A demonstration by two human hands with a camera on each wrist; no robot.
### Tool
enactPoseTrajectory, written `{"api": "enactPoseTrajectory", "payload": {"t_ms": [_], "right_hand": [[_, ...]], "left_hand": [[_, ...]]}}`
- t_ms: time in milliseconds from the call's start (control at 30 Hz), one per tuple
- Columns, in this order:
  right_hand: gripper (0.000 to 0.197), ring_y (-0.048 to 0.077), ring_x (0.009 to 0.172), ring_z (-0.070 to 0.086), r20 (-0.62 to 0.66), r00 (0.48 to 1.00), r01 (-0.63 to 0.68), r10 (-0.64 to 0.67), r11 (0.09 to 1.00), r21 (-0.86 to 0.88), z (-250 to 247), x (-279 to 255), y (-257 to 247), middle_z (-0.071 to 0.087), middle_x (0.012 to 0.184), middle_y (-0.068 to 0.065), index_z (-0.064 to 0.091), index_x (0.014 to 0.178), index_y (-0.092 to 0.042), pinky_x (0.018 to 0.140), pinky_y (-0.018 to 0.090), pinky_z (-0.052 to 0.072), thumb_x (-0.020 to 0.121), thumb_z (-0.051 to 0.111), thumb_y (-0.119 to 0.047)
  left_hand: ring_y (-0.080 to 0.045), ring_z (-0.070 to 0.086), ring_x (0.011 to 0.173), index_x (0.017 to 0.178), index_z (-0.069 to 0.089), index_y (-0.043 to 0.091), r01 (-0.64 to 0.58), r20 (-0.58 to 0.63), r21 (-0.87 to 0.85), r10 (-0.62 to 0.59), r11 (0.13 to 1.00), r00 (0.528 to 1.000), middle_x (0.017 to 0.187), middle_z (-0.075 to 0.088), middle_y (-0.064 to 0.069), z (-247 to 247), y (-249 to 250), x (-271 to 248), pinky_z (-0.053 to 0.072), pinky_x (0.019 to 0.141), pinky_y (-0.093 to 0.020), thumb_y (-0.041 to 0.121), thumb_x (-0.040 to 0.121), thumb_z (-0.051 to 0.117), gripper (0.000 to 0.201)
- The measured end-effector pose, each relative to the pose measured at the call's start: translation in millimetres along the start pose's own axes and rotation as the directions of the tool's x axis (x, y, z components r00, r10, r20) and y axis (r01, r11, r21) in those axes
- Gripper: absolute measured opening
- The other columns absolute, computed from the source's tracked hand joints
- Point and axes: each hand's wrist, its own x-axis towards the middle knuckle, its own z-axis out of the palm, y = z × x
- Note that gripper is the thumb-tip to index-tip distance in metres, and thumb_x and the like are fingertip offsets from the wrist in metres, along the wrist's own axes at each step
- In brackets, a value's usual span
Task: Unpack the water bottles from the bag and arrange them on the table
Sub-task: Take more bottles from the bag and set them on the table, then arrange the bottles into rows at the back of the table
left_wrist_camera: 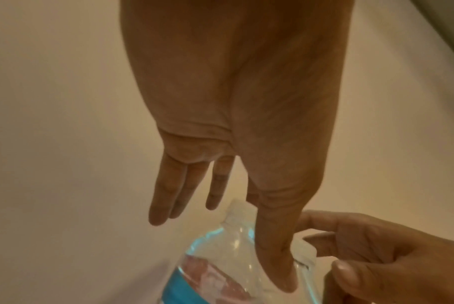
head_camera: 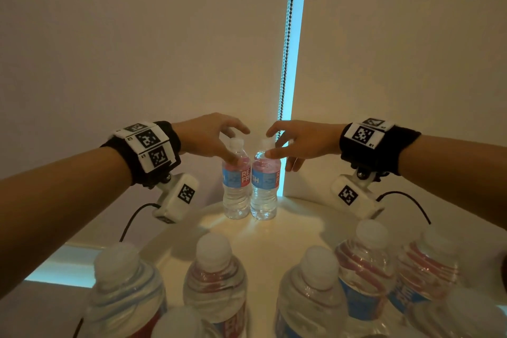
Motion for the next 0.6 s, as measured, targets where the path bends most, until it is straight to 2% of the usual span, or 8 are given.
{"api": "enactPoseTrajectory", "payload": {"t_ms": [100,233,333,367,433,533,567,600], "right_hand": [[0.049,0.033,0.085,0.076,-0.053,0.999,0.003,-0.003,1.000,0.003,-23,-20,2,0.068,0.118,0.012,0.049,0.132,-0.015,0.077,0.043,0.063,0.091,0.068,-0.034],[0.031,0.031,0.084,0.077,-0.144,0.990,-0.007,0.000,0.999,-0.047,-63,-64,13,0.072,0.110,0.014,0.061,0.119,-0.012,0.077,0.044,0.063,0.093,0.066,-0.026],[0.022,0.027,0.083,0.077,-0.215,0.977,-0.012,0.010,1.000,-0.007,-88,-109,24,0.075,0.107,0.011,0.064,0.116,-0.013,0.072,0.036,0.064,0.095,0.063,-0.016],[0.020,0.028,0.085,0.076,-0.223,0.975,-0.007,0.012,1.000,0.022,-93,-124,29,0.075,0.107,0.010,0.065,0.114,-0.014,0.074,0.039,0.063,0.095,0.062,-0.010],[0.021,0.032,0.089,0.076,-0.220,0.975,0.026,-0.005,0.995,0.095,-98,-153,43,0.076,0.107,0.011,0.069,0.106,-0.015,0.083,0.054,0.059,0.088,0.069,-0.005],[0.059,0.036,0.097,0.074,-0.161,0.986,0.078,-0.047,0.979,0.188,-91,-194,62,0.075,0.110,0.014,0.073,0.099,-0.020,0.086,0.060,0.057,0.049,0.094,-0.045],[0.059,0.036,0.100,0.073,-0.140,0.988,0.088,-0.061,0.977,0.196,-84,-205,67,0.074,0.112,0.012,0.073,0.099,-0.023,0.085,0.059,0.057,0.048,0.096,-0.040],[0.052,0.036,0.102,0.071,-0.131,0.988,0.109,-0.084,0.975,0.195,-75,-214,69,0.074,0.114,0.010,0.073,0.101,-0.025,0.085,0.058,0.058,0.055,0.095,-0.019]], "left_hand": [[-0.016,0.060,0.109,0.129,0.057,0.037,0.032,-0.065,0.006,-0.031,0.999,0.997,0.128,0.059,0.002,-16,-5,-20,0.050,0.098,-0.042,0.041,0.071,0.085,0.065],[-0.015,0.069,0.099,0.119,0.065,0.031,0.026,-0.126,-0.039,-0.030,0.999,0.992,0.118,0.066,0.004,-39,-14,-66,0.054,0.094,-0.046,0.039,0.072,0.081,0.050],[-0.014,0.072,0.096,0.108,0.070,0.031,-0.030,-0.182,-0.095,0.012,0.995,0.983,0.109,0.073,0.008,-51,-21,-113,0.057,0.089,-0.044,0.056,0.070,0.076,0.046],[-0.014,0.073,0.095,0.106,0.072,0.030,-0.054,-0.198,-0.118,0.029,0.992,0.980,0.107,0.074,0.007,-52,-23,-130,0.058,0.087,-0.044,0.061,0.071,0.074,0.047],[-0.018,0.073,0.097,0.102,0.073,0.025,-0.107,-0.231,-0.178,0.064,0.978,0.971,0.105,0.075,0.002,-51,-26,-163,0.057,0.086,-0.049,0.066,0.074,0.067,0.050],[-0.022,0.073,0.099,0.101,0.073,0.025,-0.169,-0.294,-0.241,0.094,0.956,0.951,0.108,0.075,-0.001,-36,-25,-208,0.057,0.086,-0.053,0.071,0.078,0.062,0.053],[-0.022,0.073,0.099,0.102,0.072,0.026,-0.184,-0.315,-0.265,0.096,0.946,0.944,0.109,0.074,-0.001,-28,-24,-221,0.058,0.085,-0.053,0.071,0.078,0.061,0.052],[-0.023,0.073,0.100,0.105,0.071,0.029,-0.200,-0.334,-0.291,0.096,0.936,0.938,0.112,0.074,0.000,-20,-23,-232,0.058,0.084,-0.053,0.072,0.077,0.061,0.052]]}}
